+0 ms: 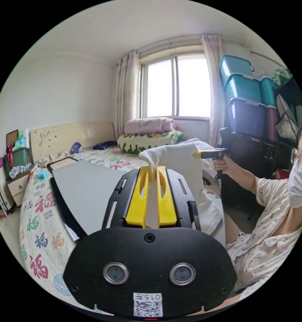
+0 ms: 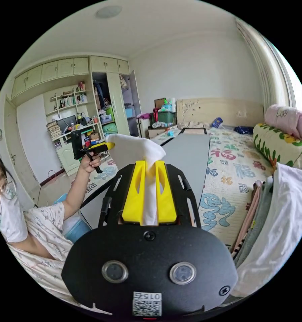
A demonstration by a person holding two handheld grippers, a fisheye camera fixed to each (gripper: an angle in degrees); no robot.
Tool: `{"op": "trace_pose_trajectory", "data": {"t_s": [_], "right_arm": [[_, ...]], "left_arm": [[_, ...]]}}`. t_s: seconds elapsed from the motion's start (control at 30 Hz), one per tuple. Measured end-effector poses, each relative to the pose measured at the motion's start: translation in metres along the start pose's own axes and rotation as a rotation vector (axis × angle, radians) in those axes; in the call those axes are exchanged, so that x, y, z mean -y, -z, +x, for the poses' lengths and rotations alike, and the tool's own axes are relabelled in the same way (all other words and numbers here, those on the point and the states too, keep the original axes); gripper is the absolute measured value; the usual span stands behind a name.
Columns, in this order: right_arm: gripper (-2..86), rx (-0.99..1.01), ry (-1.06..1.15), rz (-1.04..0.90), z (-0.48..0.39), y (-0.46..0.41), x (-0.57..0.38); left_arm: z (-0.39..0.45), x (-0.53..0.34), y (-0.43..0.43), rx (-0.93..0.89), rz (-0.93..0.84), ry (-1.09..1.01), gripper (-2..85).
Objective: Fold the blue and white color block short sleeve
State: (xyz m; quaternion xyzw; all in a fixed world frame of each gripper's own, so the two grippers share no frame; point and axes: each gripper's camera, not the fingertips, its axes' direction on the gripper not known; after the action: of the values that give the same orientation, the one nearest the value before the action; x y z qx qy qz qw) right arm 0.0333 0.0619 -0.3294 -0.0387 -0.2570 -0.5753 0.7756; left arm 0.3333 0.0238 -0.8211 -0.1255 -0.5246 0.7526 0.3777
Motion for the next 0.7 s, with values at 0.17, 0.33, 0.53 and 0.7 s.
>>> {"op": "trace_pose_trajectory", "data": {"t_s": [0.17,0.33,0.53,0.7], "right_arm": [[5.7,-0.121,0.124,0.19,-0.067,0.142,-0.077],[5.6,-0.247,0.169,0.31,-0.088,0.24,-0.148],[5.7,-0.348,0.144,0.378,-0.067,0.312,-0.246],[5.7,-0.392,0.109,0.402,-0.028,0.342,-0.316]], "left_arm": [[0.102,0.105,0.119,-0.064,0.172,-0.136,0.9],[0.185,0.191,0.166,-0.108,0.237,-0.231,0.9],[0.262,0.274,0.179,-0.154,0.251,-0.282,0.8],[0.305,0.326,0.188,-0.182,0.225,-0.311,0.8]]}}
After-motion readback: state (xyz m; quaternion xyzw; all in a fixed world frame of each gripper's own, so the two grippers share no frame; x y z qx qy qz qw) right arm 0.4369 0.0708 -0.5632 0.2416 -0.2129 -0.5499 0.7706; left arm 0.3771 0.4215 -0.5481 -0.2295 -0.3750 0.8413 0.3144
